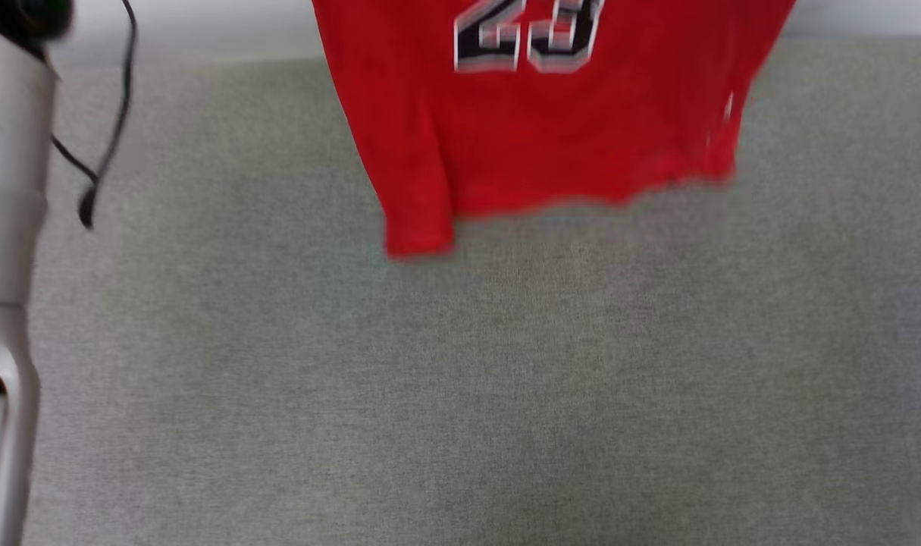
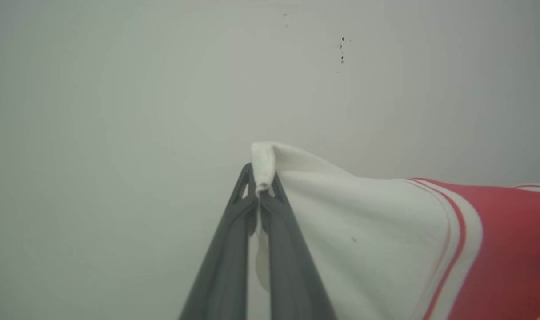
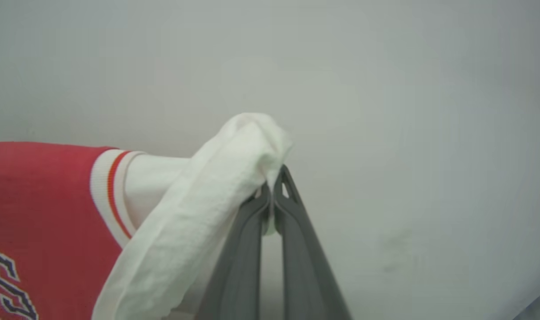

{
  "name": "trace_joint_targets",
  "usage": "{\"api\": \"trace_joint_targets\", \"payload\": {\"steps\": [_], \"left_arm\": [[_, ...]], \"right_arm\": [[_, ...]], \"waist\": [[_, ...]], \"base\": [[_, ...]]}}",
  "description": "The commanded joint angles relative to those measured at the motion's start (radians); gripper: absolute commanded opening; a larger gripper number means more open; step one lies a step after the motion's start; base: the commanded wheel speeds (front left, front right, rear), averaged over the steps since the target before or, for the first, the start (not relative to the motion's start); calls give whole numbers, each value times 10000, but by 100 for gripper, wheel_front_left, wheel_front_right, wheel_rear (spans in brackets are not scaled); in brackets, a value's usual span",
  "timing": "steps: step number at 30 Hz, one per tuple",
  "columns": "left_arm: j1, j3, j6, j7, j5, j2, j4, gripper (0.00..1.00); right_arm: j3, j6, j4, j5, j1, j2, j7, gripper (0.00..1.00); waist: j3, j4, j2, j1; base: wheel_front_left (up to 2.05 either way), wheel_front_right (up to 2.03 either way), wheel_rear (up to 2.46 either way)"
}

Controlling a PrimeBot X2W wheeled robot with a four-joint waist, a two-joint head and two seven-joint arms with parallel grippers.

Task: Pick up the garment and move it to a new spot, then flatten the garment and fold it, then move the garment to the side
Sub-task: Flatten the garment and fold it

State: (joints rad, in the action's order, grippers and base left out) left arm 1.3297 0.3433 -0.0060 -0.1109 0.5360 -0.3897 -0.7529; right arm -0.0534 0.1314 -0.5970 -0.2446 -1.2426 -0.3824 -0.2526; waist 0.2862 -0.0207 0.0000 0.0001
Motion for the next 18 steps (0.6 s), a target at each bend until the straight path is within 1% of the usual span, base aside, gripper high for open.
{"api": "trace_joint_targets", "payload": {"steps": [1, 2, 4, 5, 7, 13, 18], "left_arm": [[478, -42, -69, -256, -106, -21, -164, 0], [1292, -42, -185, -704, -240, -88, -390, 0], [1738, -63, -250, -934, -286, -98, -517, 0], [2295, -52, -351, -1107, -357, -116, -698, 0], [2586, -26, -395, -1168, -406, -121, -797, 0], [2823, -25, -539, -1331, -307, -60, -1227, 0], [2348, -23, -704, -1433, -162, 94, -1701, 0]], "right_arm": [[-47, -13, -152, 134, -535, -49, 269, 0], [-160, -13, -344, 265, -1317, -32, 747, 0], [-315, -12, -419, 267, -1765, -1, 1035, 0], [-448, -12, -601, 174, -2321, 17, 1282, 0], [-521, -12, -771, 127, -2579, 21, 1400, 0], [-890, -12, -1331, -33, -2867, 200, 1764, 0], [-1248, -12, -2014, -254, -2631, 461, 2036, 0]], "waist": [[538, -66, 0, -1], [919, -98, 0, -1], [1159, -109, 0, -1], [1543, -124, 0, -1], [1804, -126, 0, -1], [2453, -108, 0, -1], [2656, -93, 0, -1]], "base": [[0, 0, 0], [0, 0, 0], [0, 0, 0], [0, 0, 0], [0, 0, 0], [0, 0, 0], [0, 0, 0]]}}
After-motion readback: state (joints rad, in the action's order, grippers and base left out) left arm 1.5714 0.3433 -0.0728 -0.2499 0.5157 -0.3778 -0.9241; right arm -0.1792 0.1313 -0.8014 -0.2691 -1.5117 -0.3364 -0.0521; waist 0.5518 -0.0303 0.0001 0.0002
